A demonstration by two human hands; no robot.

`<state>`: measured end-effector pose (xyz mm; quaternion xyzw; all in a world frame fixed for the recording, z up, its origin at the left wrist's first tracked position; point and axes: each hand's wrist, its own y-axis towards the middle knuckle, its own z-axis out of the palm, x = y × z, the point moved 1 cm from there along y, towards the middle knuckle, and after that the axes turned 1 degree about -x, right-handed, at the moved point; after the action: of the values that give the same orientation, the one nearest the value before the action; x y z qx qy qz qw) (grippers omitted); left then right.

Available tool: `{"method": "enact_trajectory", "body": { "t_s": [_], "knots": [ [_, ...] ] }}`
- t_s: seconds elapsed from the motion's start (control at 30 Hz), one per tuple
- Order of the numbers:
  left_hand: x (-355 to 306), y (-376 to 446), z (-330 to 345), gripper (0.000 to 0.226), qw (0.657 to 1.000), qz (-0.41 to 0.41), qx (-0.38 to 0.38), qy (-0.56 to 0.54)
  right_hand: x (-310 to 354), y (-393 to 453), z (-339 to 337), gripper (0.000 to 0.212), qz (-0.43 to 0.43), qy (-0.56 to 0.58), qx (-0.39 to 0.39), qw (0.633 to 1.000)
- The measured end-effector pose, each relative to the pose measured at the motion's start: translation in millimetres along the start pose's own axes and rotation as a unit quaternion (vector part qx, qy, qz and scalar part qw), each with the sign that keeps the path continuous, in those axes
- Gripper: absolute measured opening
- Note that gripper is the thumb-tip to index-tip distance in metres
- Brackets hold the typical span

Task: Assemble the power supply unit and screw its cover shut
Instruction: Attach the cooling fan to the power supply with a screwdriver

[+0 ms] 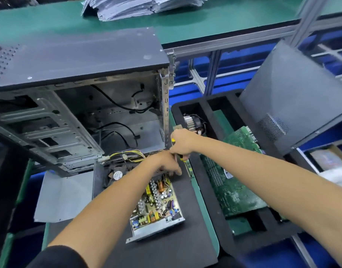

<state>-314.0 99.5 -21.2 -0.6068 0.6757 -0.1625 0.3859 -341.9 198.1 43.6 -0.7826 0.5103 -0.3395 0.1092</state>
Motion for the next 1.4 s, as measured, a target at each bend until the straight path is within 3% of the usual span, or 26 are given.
{"method": "enact_trajectory", "body": {
  "t_s": [0.17,0.27,0.37,0.63,0.73,0.83,0.97,1.23,1.33,1.4],
  "knots": [
    [-5,15,-7,0.021,0.998,-0.051,-0.001,0.044,-7,7,-6,0.016,0.012,0.025,0.021,0.999],
    [-6,18,-5,0.043,0.995,-0.062,0.03,0.068,-9,8,-7,0.013,0.011,0.035,0.03,0.999],
    [-7,21,-1,0.048,0.995,-0.065,0.026,0.071,-10,8,-4,0.01,0.012,0.032,0.04,0.999],
    [-10,16,-3,0.015,0.996,-0.044,0.04,0.069,-11,8,-5,0.009,0.013,0.053,0.042,0.998],
    [-9,8,-8,0.012,0.997,-0.02,0.039,0.062,-7,7,-6,0.012,0.005,0.051,0.014,0.999],
    [-1,-7,-16,0.007,0.998,0.008,-0.042,-0.045,2,4,-13,0.021,-0.022,0.06,-0.043,0.997],
    [21,-31,-31,0.03,0.963,0.023,-0.139,-0.229,12,-3,-19,0.027,-0.039,0.101,-0.107,0.988],
    [42,-67,-18,0.016,0.933,0.069,-0.208,-0.284,39,-31,-1,0.037,-0.054,0.092,-0.131,0.986],
    [46,-80,-13,0.029,0.922,0.093,-0.263,-0.268,60,-44,-2,0.027,-0.083,0.076,-0.204,0.972],
    [52,-90,-10,0.023,0.915,0.104,-0.289,-0.26,71,-53,-10,0.02,-0.104,0.089,-0.249,0.959]
  ]
}}
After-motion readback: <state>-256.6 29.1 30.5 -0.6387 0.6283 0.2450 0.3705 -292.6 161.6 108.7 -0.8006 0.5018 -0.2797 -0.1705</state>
